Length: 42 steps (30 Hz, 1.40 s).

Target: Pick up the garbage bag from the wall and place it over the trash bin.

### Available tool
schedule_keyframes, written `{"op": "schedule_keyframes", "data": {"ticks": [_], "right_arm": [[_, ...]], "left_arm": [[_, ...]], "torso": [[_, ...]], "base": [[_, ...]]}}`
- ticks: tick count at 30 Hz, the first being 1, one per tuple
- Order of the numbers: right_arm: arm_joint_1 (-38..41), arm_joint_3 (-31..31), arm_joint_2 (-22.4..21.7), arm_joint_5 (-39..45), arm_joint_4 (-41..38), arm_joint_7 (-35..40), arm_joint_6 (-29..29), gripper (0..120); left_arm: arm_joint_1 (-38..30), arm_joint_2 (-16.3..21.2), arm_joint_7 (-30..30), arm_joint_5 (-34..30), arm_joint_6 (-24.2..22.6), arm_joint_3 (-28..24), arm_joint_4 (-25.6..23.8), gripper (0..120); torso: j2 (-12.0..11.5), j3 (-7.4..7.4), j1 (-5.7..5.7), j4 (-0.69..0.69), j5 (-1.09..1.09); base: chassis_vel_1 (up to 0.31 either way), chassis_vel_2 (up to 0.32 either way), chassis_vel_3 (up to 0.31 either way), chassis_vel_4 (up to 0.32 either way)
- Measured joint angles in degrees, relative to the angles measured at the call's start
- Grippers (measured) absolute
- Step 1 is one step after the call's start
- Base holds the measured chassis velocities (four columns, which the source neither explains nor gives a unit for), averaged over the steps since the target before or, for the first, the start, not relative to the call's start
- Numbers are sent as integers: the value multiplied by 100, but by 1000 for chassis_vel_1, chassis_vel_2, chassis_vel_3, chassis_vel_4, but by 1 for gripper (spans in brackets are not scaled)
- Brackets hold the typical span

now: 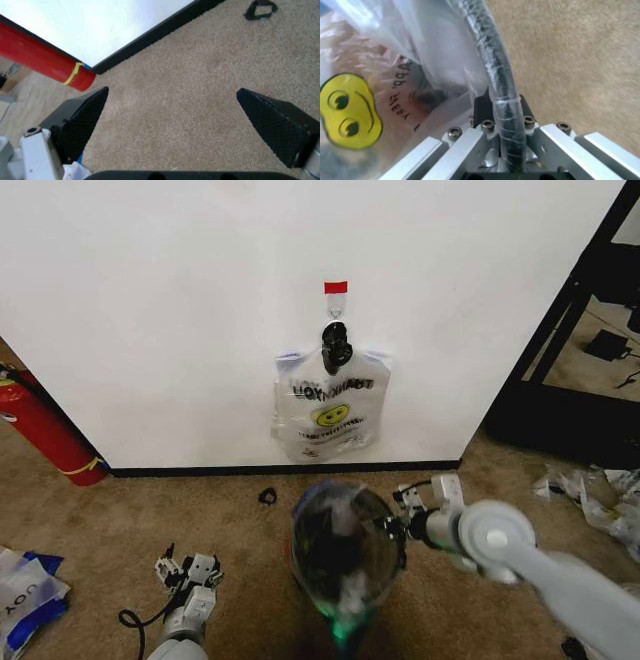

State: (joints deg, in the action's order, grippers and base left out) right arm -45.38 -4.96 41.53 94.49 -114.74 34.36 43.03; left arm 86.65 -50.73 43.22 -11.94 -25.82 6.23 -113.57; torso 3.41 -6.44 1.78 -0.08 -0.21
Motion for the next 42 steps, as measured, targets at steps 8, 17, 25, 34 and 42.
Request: {"op": "schedule_keyframes", "data": {"ticks": [8, 17, 25, 34, 42], "right_arm": [[184, -152, 1002, -189, 964, -15, -36, 0], [4, -244, 1319, -253, 1210, 232, -77, 0], [-181, -183, 1388, -539, 1283, 223, -98, 3], [-117, -134, 1459, -774, 1319, 273, -112, 32], [-202, -19, 1298, -908, 846, 481, -120, 61]], "left_arm": [[-42, -59, 10, 29, 26, -16, 73, 100], [-76, -92, 10, 43, 59, -39, 136, 100], [-120, -122, 9, 80, 94, -87, 217, 100], [-112, -121, 2, 100, 122, -70, 239, 100], [-103, -144, 1, 126, 160, 9, 172, 100]], "torso": [[0, 0, 0, 0, 0], [0, 0, 0, -2, -1], [0, 0, 0, -2, 0], [0, 0, 0, 0, 0], [0, 1, 0, 1, 0]], "base": [[0, 0, 0, 0], [0, 0, 0, 0], [0, 0, 0, 0], [0, 0, 0, 0], [0, 0, 0, 0]]}}
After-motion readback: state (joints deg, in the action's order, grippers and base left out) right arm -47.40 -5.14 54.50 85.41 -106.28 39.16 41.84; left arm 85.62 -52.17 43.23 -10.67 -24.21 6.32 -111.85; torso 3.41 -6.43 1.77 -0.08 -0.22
